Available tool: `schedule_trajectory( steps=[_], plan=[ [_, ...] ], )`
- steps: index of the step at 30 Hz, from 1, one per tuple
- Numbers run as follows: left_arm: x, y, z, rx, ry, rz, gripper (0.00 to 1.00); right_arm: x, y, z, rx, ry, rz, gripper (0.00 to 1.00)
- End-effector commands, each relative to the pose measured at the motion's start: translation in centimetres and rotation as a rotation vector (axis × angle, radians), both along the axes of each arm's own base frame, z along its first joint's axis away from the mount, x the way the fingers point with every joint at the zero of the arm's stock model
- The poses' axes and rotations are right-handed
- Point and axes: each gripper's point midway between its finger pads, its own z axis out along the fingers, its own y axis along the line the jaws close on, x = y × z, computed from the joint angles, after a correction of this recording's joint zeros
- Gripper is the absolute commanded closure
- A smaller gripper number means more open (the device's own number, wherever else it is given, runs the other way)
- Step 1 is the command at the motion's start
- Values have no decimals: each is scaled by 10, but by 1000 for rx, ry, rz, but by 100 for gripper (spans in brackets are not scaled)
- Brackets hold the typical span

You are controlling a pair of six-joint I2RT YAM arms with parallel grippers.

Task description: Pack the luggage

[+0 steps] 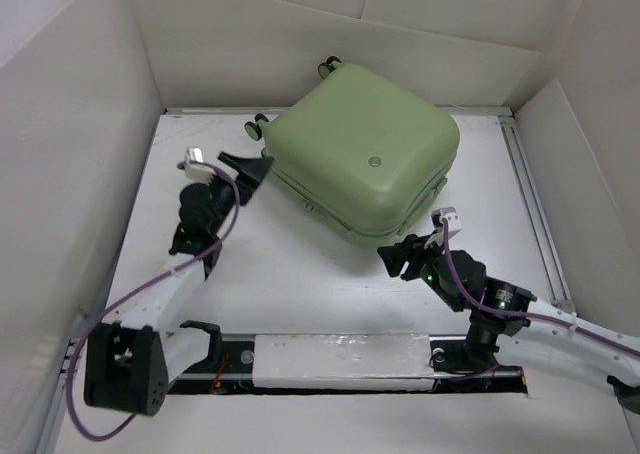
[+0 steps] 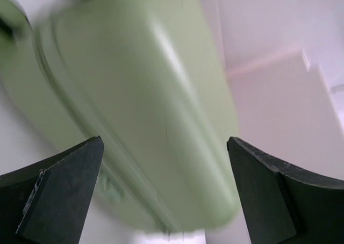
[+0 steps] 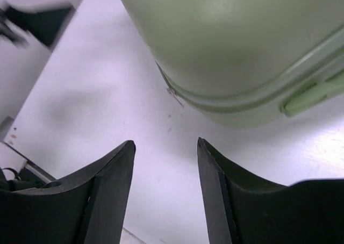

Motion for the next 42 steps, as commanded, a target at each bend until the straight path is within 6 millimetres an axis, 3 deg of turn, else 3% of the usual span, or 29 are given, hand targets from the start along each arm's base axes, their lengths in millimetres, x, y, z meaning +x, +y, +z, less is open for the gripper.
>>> schedule_trajectory(
  steps=[1,3,4,7,8,10,12,14,16,17,18,21,23,24,26,28,30,31,33,35,37,38,41,42],
  plan=[
    [45,38,7,-21,100,18,2,-5,-12,-21,-11,54,-27,44],
    [65,41,11,-66,135,-30,0,-10,-12,-34,-23,69,1,44],
    [88,48,6,-80,168,-30,0,-13,-10,-31,0,62,18,44],
    [111,44,17,-152,128,-91,0,-17,-12,-42,7,73,28,38],
    [122,48,3,-179,158,-93,0,-18,-14,-36,27,62,29,36],
    [135,44,17,-224,101,-128,0,-18,-18,-39,25,60,19,32],
    [151,41,1,-245,135,-148,0,-19,-20,-41,27,58,19,30],
    [165,40,11,-266,105,-165,0,-20,-22,-41,26,59,19,29],
    [174,39,4,-288,105,-175,0,-21,-23,-43,25,68,16,29],
    [182,40,18,-291,55,-183,0,-20,-24,-48,15,71,6,29],
    [188,40,9,-311,81,-180,0,-19,-26,-53,12,77,-7,29],
    [195,41,24,-337,7,-183,0,-20,-26,-65,17,101,-14,35],
    [200,41,24,-365,7,-186,0,-19,-25,-69,29,106,-17,37],
    [203,38,35,-368,-34,-195,0,-19,-24,-72,28,107,-17,37],
    [210,38,29,-383,-19,-194,0,-19,-23,-70,39,101,-17,37],
    [213,39,36,-410,-49,-196,0,-18,-23,-65,47,97,-16,37],
    [224,39,27,-423,-18,-192,0,-19,-23,-63,47,97,-16,37],
    [232,40,37,-413,-34,-194,0,-18,-25,-65,36,99,-27,35],
    [241,39,26,-408,-1,-195,0,-16,-28,-62,34,94,-45,34],
    [247,34,30,-390,-11,-203,11,-13,-30,-59,33,88,-62,34],
    [249,34,31,-387,-32,-207,37,-9,-33,-55,26,78,-84,38],
    [250,34,34,-396,-45,-212,66,-7,-34,-54,10,71,-96,47],
    [246,37,39,-397,-82,-226,99,7,-31,-43,-12,44,-101,67],
    [241,41,33,-396,-71,-223,100,13,-26,-42,-27,42,-92,71]
  ],
)
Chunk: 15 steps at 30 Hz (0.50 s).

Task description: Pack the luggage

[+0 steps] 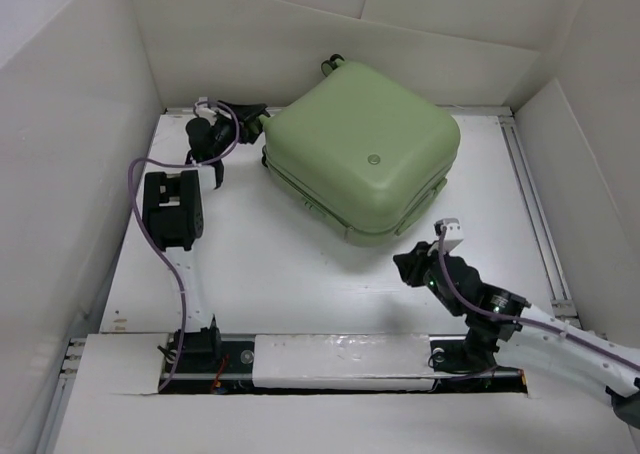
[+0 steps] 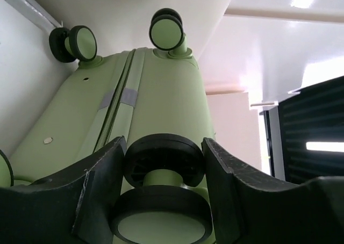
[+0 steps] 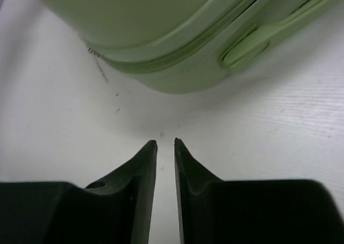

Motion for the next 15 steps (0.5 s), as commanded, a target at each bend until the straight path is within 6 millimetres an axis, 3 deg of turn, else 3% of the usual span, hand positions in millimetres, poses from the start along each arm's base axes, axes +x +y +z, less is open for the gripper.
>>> schedule_trajectory(
  steps=[1,2,3,4,5,6,7,8,9,10,11,13,14,15],
  plan=[
    [-16,6,58,5,-206,-14,100,26,8,36,7,-83,2,75],
    [-21,6,59,13,-218,-13,100,39,-1,37,-4,-83,-29,79],
    [-29,12,45,21,-189,1,100,41,8,42,5,-80,27,86],
    [-38,19,55,35,-214,16,100,49,10,40,-7,-76,41,88],
    [-44,18,51,47,-207,18,100,61,1,42,-29,-86,23,90],
    [-50,26,46,72,-208,37,100,62,5,43,-24,-81,63,91],
    [-66,25,23,81,-158,37,100,70,7,48,-27,-86,71,91],
    [-76,30,32,93,-170,59,100,75,6,51,-38,-96,83,91],
    [-86,29,28,99,-153,60,100,86,-3,52,-48,-92,64,91],
    [-103,28,10,103,-113,58,100,91,3,65,-27,-114,104,91],
    [-119,20,22,104,-136,47,100,101,4,58,-43,-87,116,91],
    [-145,12,25,105,-155,34,100,119,1,63,-46,-77,145,91],
    [-163,7,6,130,-112,23,100,132,3,84,-36,-109,157,91],
    [-180,6,24,151,-161,27,100,145,5,76,-47,-74,166,91]
  ],
)
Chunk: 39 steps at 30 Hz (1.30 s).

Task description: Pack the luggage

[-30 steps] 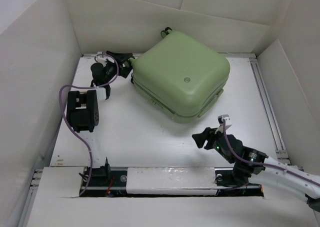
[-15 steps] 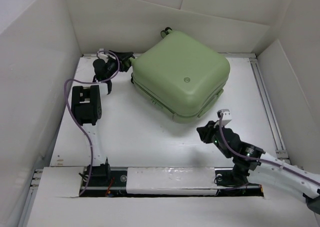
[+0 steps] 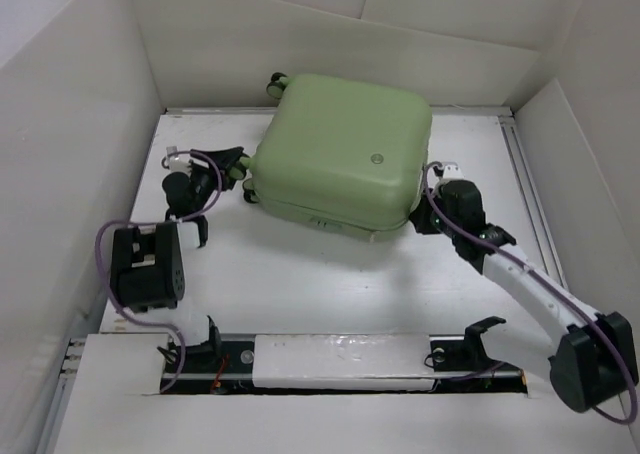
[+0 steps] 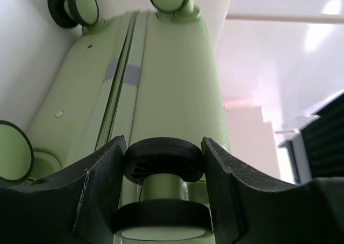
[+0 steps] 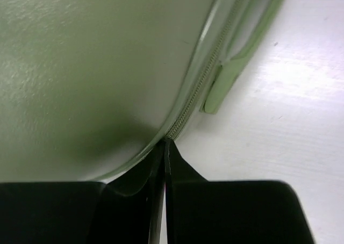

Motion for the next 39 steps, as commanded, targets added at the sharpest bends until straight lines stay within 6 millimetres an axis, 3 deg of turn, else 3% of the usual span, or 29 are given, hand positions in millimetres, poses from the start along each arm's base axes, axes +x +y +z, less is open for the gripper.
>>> schedule_trajectory(
  steps=[1,2,3,4,5,7,8,9,10,11,12,13,15,16,19,23,26,30,31,39],
  plan=[
    [-67,-41,28,102,-135,-167,100,52,34,78,123,-206,183,91],
    [-84,-42,10,113,-84,-169,100,65,37,104,143,-249,196,93],
    [-102,-46,25,155,-139,-175,100,76,40,102,149,-230,210,93],
    [-112,-46,24,173,-139,-175,100,81,39,107,152,-223,210,93],
    [-122,-46,13,187,-94,-179,100,90,34,126,146,-250,200,86],
    [-143,-44,23,272,-147,-163,100,79,25,133,113,-238,179,76],
    [-149,-40,11,295,-87,-154,100,74,18,135,82,-256,138,66],
    [-151,-38,23,328,-113,-140,100,63,9,119,64,-234,110,62],
    [-157,-36,38,364,-158,-122,100,44,3,137,72,-302,96,60],
    [-158,-35,44,390,-163,-114,100,30,1,133,83,-308,85,58],
    [-160,-34,40,430,-144,-123,100,18,-9,100,71,-268,51,56],
    [-158,-33,54,452,-168,-120,100,2,-12,116,114,-357,44,56],
    [-162,-34,57,485,-155,-138,100,-12,-12,104,150,-386,46,60],
    [-165,-35,60,513,-175,-152,100,-20,-9,81,157,-359,64,66],
    [-173,-35,64,545,-194,-152,100,-25,-7,72,164,-374,76,71],
    [-180,-34,68,586,-236,-146,100,-13,-3,60,138,-364,78,71],
    [-182,-32,68,619,-252,-137,100,-1,2,55,124,-380,95,57],
    [-186,-36,72,638,-278,-154,100,17,11,51,97,-401,127,46],
    [-189,-37,72,638,-293,-159,100,23,15,42,96,-385,138,46],
    [-202,-46,76,631,-344,-218,100,58,22,31,41,-408,134,46]
  ],
)
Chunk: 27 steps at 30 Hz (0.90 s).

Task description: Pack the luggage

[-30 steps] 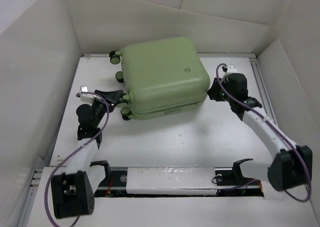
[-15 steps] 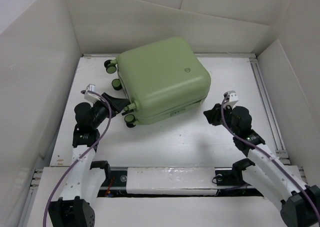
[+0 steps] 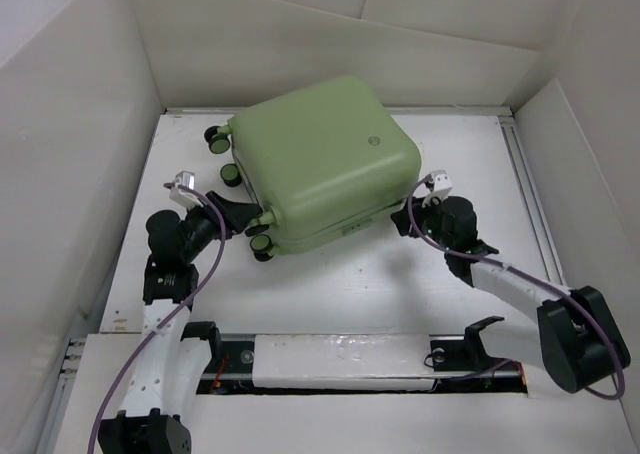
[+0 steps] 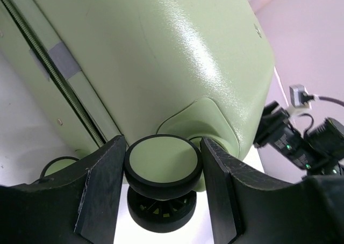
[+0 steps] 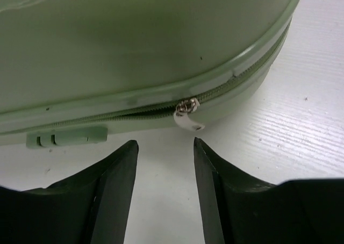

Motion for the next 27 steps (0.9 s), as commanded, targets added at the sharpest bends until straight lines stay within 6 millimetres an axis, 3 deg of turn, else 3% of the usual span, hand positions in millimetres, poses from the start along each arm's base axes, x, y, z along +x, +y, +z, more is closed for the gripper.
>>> schedule_trajectory(
  steps=[1,4,7,11,16,18,24,27],
  plan=[
    [-16,-15,47,-4,-167,-112,100,28,15,51,38,-197,32,49],
    [-15,-17,41,-8,-143,-133,100,37,15,53,15,-226,30,52],
    [-14,-20,32,-14,-112,-154,100,42,4,47,-8,-237,-35,54],
    [-14,-20,33,-21,-107,-153,100,46,-7,56,-16,-297,-83,54],
    [-16,-17,22,-21,-86,-124,100,51,2,48,-6,-297,-9,54],
    [-17,-16,17,-20,-80,-115,100,55,4,57,16,-331,-13,55],
    [-18,-13,1,-35,-47,-84,100,60,-3,53,24,-347,-63,69],
    [-18,-13,3,-34,-58,-84,100,63,-9,55,33,-362,-104,88]
  ],
)
